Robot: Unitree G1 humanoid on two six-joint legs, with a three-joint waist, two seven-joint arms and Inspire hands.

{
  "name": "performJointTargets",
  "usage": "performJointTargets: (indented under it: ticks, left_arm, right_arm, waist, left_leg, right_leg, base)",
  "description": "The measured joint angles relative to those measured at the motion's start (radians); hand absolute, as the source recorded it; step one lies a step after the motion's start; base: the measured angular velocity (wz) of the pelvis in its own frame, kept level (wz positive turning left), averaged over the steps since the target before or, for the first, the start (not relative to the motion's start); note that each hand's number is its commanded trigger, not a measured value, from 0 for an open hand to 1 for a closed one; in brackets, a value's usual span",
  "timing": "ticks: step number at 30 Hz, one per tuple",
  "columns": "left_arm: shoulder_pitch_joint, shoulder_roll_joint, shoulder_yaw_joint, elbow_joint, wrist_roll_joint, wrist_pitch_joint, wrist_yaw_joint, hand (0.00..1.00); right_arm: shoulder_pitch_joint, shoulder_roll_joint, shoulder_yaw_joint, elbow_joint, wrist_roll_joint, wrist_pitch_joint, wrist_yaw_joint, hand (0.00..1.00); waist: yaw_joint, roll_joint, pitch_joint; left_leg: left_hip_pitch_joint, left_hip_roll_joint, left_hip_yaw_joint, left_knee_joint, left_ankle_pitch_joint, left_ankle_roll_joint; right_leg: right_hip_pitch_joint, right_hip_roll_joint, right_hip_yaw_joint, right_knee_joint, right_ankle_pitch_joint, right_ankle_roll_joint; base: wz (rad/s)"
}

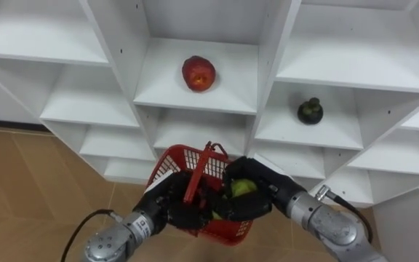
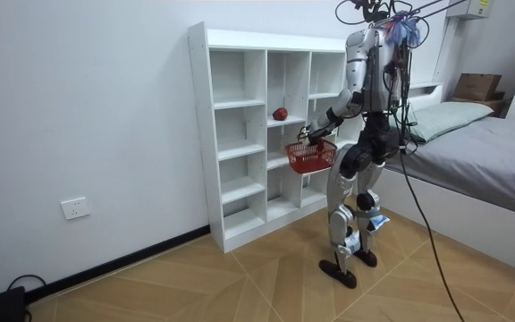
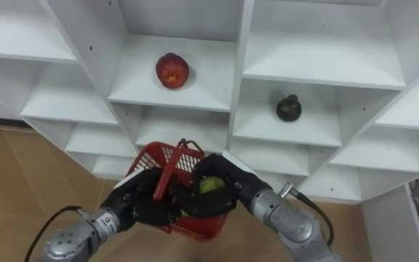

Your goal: Collect fruits from the closet

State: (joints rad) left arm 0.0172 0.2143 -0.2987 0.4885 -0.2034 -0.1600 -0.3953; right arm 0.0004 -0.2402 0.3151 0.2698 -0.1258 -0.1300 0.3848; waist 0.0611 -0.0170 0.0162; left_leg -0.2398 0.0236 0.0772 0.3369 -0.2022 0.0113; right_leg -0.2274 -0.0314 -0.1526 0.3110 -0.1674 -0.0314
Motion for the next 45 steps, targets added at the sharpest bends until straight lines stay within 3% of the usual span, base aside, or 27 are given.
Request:
performJointTargets:
  ticks: [27,32,45]
  left_arm:
    - [0.02,0.004,-0.002,-0.037,-0.011,0.008,-0.014,1.0]
    - [0.023,0.021,-0.021,-0.037,-0.069,0.01,-0.011,1.0]
    - [0.036,0.035,-0.022,-0.071,-0.072,0.01,-0.013,1.0]
  right_arm:
    - [0.003,-0.038,0.016,-0.048,-0.007,0.001,0.008,1.0]
    - [0.003,-0.037,0.017,-0.048,0.0,0.0,0.004,1.0]
    - [0.004,-0.043,0.016,-0.048,-0.005,-0.001,-0.024,1.0]
  waist:
    - [-0.005,0.004,-0.0029]
    - [-0.005,0.001,-0.0021]
    - [-0.015,-0.005,-0.0017]
  left_leg:
    - [0.026,0.0,0.014,-0.01,0.0,0.0]
    - [0.026,0.0,0.014,-0.01,0.001,0.002]
    - [0.024,0.0,0.014,-0.009,0.001,0.002]
  right_leg:
    - [0.018,-0.002,0.01,-0.001,-0.003,0.002]
    - [0.018,-0.003,0.009,0.0,-0.003,0.002]
    - [0.018,-0.003,0.008,-0.003,-0.003,0.003]
  base:
    - [0.0]
    - [0.0]
    - [0.0]
